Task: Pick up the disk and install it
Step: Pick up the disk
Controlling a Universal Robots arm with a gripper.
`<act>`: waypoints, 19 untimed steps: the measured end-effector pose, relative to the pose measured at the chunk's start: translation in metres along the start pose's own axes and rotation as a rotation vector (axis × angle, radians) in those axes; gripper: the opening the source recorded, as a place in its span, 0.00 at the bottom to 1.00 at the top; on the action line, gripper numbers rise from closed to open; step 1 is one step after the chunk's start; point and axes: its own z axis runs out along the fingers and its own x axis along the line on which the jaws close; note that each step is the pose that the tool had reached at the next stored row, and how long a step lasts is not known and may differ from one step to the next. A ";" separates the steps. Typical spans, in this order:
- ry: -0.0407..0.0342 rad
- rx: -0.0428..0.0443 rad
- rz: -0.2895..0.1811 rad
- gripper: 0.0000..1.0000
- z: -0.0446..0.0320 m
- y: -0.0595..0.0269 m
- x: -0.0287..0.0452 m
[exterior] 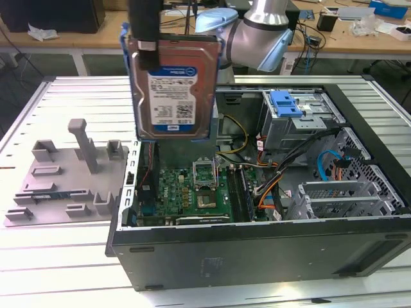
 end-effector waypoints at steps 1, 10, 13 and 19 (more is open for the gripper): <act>-0.0001 0.0000 0.000 0.37 -0.0004 -0.0065 0.0028; -0.0002 0.0000 -0.001 0.37 -0.0027 -0.0443 0.0183; -0.0002 0.0000 -0.001 0.37 -0.0035 -0.0571 0.0233; -0.0002 0.0001 -0.001 0.37 -0.0055 -0.0905 0.0370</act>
